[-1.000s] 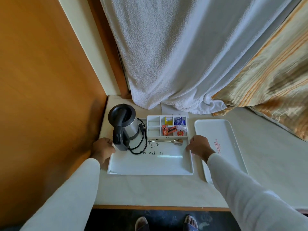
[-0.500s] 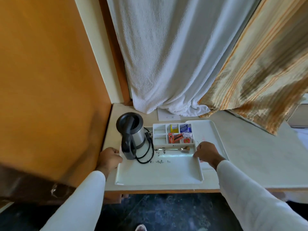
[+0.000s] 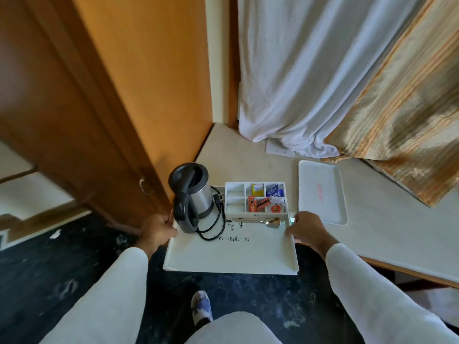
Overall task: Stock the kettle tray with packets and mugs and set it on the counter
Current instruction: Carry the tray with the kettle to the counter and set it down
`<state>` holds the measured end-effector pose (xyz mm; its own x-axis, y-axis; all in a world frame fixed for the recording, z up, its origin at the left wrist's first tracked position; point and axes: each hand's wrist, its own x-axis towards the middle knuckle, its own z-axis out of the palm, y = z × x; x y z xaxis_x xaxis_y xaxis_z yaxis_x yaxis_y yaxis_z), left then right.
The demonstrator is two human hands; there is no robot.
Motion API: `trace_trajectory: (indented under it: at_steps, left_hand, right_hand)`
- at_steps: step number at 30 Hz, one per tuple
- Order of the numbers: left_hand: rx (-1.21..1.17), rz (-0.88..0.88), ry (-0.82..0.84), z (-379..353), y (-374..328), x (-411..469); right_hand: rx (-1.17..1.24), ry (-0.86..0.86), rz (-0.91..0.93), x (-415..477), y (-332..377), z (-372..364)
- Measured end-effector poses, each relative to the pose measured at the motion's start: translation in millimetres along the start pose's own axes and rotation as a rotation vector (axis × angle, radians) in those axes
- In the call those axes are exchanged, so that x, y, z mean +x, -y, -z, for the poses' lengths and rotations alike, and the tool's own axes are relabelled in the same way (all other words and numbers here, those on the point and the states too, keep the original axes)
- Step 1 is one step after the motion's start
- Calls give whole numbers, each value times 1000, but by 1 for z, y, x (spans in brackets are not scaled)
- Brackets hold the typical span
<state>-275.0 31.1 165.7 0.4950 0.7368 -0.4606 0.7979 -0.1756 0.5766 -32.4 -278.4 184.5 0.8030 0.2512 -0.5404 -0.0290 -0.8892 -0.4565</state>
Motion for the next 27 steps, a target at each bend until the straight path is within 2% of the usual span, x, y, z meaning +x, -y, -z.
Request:
trace_trajectory:
  at_steps: [5,13,18,27]
  left_hand:
    - [-60,64,-23,24,43,-17]
    - [-222,224,-164,122,158,-38]
    - [-318,288,-219,202,235,-31]
    - [-308,370,-306,340,352,10]
  right_hand:
    - [-41,63,50,-22,23,-25]
    - [-109,195,236,-60,131,-114]
    - [-8,326,342,-80,223,-187]
    - [-200,395,507,-101,390,-333]
